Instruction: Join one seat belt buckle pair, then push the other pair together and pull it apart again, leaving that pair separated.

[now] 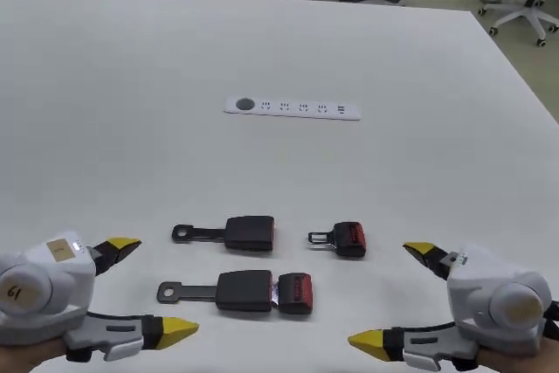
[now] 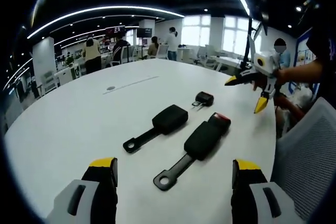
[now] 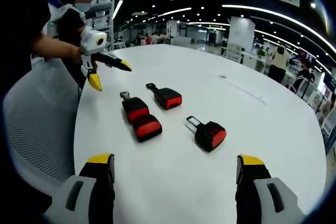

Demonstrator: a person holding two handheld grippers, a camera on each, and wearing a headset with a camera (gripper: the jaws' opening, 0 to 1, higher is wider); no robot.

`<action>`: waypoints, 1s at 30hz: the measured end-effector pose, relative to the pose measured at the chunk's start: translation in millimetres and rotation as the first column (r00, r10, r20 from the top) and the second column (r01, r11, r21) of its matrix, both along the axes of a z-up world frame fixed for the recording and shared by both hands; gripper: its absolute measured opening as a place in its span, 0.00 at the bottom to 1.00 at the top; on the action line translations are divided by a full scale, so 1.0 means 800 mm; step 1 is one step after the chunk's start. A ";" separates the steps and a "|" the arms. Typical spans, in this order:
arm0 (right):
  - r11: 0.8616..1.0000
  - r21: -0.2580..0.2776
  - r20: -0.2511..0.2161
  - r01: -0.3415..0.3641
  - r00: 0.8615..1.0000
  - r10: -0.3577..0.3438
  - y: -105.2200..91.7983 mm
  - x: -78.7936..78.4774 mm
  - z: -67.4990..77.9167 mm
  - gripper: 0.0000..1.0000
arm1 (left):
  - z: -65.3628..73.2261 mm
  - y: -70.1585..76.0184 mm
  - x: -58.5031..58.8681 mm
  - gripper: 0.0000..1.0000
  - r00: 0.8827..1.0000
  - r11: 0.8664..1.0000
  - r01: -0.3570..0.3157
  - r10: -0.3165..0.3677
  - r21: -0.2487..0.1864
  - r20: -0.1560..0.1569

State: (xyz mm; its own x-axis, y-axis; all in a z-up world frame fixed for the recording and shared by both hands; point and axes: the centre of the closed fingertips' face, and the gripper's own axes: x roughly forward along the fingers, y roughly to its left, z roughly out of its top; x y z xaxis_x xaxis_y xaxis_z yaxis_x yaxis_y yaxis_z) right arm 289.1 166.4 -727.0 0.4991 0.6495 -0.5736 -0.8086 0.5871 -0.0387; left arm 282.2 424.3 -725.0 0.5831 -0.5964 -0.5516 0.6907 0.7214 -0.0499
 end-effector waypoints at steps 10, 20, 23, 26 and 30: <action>0.997 0.034 0.008 0.067 0.998 -0.068 -0.006 0.001 0.011 0.99 | 0.009 -0.010 -0.010 0.95 0.999 0.999 -0.023 0.023 -0.026 0.021; 0.995 0.049 0.012 0.091 0.996 -0.092 -0.007 -0.002 0.014 0.99 | 0.021 -0.015 -0.014 0.96 0.998 0.999 -0.035 0.036 -0.038 0.042; 0.994 0.050 0.012 0.096 0.995 -0.097 -0.007 -0.003 0.014 0.99 | 0.022 -0.014 -0.017 0.96 0.998 0.998 -0.045 0.047 -0.046 0.044; 0.993 0.057 0.014 0.101 0.995 -0.102 -0.007 -0.004 0.014 0.99 | 0.021 -0.015 -0.021 0.96 0.997 0.997 -0.056 0.058 -0.056 0.041; 0.993 0.057 0.014 0.104 0.994 -0.105 -0.004 -0.006 0.017 0.99 | 0.019 -0.012 -0.024 1.00 0.997 0.997 -0.062 0.065 -0.055 0.039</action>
State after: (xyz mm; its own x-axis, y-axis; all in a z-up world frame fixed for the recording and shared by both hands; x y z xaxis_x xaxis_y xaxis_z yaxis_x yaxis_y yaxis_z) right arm 284.4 162.9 -713.3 0.5752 0.6246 -0.5282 -0.7425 0.6697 -0.0165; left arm 262.9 414.7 -709.8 0.6422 -0.5857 -0.4945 0.6459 0.7609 -0.0625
